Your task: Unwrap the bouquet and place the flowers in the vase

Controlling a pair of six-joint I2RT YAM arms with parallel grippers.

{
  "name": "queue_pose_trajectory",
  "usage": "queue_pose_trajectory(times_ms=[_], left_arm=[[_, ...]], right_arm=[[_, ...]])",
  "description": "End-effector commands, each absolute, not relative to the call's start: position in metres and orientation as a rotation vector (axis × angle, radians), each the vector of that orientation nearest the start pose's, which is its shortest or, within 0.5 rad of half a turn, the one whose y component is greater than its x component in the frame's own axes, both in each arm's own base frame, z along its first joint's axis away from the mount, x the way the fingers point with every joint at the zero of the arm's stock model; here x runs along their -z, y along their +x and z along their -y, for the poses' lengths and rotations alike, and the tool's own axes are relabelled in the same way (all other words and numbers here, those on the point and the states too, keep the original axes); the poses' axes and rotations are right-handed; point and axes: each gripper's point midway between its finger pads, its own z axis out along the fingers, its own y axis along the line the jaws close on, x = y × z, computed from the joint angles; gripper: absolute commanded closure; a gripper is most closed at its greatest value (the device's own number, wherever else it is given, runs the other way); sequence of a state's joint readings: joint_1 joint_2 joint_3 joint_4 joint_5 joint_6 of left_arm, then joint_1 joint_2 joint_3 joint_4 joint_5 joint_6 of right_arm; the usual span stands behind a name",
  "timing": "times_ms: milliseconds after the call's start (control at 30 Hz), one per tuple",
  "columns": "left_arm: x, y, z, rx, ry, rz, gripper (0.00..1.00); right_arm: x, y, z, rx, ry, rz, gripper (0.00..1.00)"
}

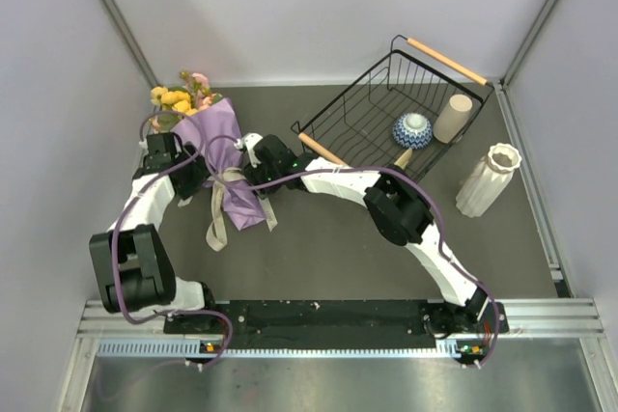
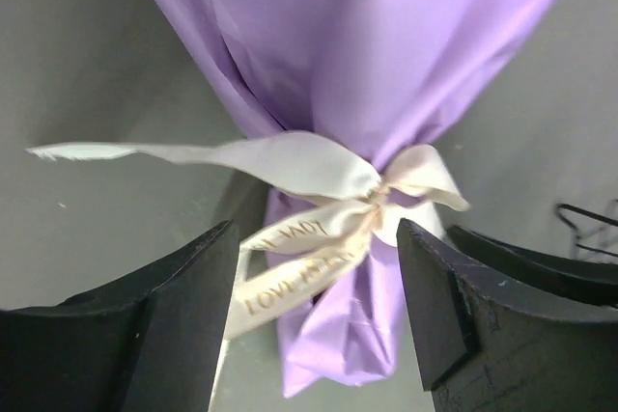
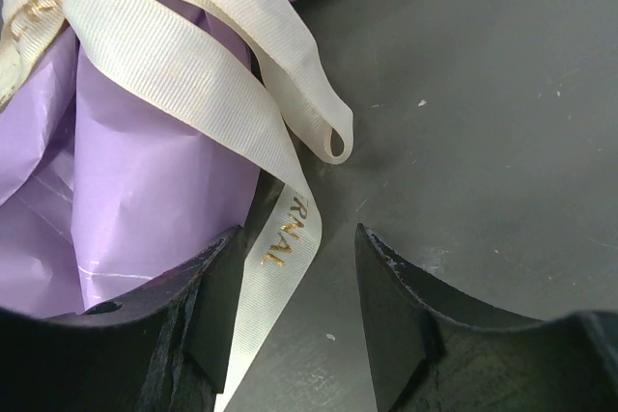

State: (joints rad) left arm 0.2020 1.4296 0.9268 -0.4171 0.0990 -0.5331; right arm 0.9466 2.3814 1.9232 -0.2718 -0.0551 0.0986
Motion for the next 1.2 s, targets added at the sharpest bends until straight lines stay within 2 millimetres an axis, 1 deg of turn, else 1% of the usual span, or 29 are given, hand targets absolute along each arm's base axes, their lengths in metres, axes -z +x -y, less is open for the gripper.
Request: queue_pose_trajectory(times_ms=[0,33,100,167,200,233,333,400,433,467,533,600,633,667,700,833,1000,1067,1133,1167], left_arm=[[-0.127,0.36,-0.015,0.527,-0.988,-2.13,0.27],[-0.127,0.357,-0.014,0.553,-1.035,-2.097,0.27],[-0.129,0.36,-0.019,0.549,-1.076,-2.042,0.26],[-0.125,0.36,-0.026,0.544,-1.184,-1.999,0.27],[-0.125,0.36,-0.027,0.555,-1.213,-1.977,0.28],[-0.122,0.362,-0.028,0.583,-1.267,-1.937,0.33],[-0.123,0.368,-0.031,0.609,-1.321,-1.871,0.4],[-0.121,0.37,-0.037,0.583,-1.361,-1.856,0.44],[-0.117,0.37,-0.039,0.571,-1.381,-1.862,0.46],[-0.115,0.371,-0.039,0.565,-1.381,-1.867,0.47],[-0.112,0.372,-0.047,0.533,-1.399,-1.853,0.48],[-0.113,0.374,-0.05,0.518,-1.393,-1.839,0.51],[-0.109,0.374,-0.051,0.514,-1.403,-1.843,0.52],[-0.108,0.375,-0.05,0.521,-1.406,-1.846,0.53],[-0.103,0.375,-0.048,0.528,-1.418,-1.86,0.53],[-0.101,0.38,-0.047,0.55,-1.41,-1.851,0.53],[-0.096,0.384,-0.046,0.56,-1.397,-1.87,0.62],[-0.097,0.386,-0.046,0.569,-1.384,-1.863,0.67],[-0.095,0.385,-0.044,0.571,-1.375,-1.871,0.7],[-0.1,0.389,-0.044,0.584,-1.351,-1.855,0.77]], right_arm=[[-0.092,0.351,-0.514,-0.649,-0.964,-2.066,0.5],[-0.091,0.35,-0.514,-0.645,-0.963,-2.071,0.5],[-0.091,0.35,-0.513,-0.642,-0.962,-2.072,0.5],[-0.092,0.351,-0.513,-0.645,-0.96,-2.069,0.5],[-0.092,0.35,-0.514,-0.648,-0.961,-2.069,0.5],[-0.093,0.351,-0.513,-0.648,-0.958,-2.072,0.5],[-0.093,0.35,-0.513,-0.648,-0.961,-2.069,0.5],[-0.091,0.35,-0.513,-0.646,-0.96,-2.07,0.5],[-0.091,0.35,-0.513,-0.645,-0.962,-2.073,0.5],[-0.091,0.35,-0.513,-0.645,-0.961,-2.072,0.5],[-0.091,0.35,-0.512,-0.645,-0.962,-2.071,0.5],[-0.091,0.35,-0.513,-0.647,-0.962,-2.072,0.5],[-0.091,0.35,-0.513,-0.647,-0.962,-2.072,0.5],[-0.091,0.35,-0.513,-0.647,-0.962,-2.072,0.5],[-0.092,0.35,-0.513,-0.648,-0.961,-2.07,0.5],[-0.088,0.35,-0.513,-0.647,-0.964,-2.075,0.5],[-0.084,0.349,-0.514,-0.652,-0.968,-2.083,0.5],[-0.083,0.346,-0.515,-0.657,-0.971,-2.083,0.51],[-0.081,0.347,-0.513,-0.653,-0.97,-2.09,0.51],[-0.081,0.345,-0.515,-0.656,-0.975,-2.087,0.52]])
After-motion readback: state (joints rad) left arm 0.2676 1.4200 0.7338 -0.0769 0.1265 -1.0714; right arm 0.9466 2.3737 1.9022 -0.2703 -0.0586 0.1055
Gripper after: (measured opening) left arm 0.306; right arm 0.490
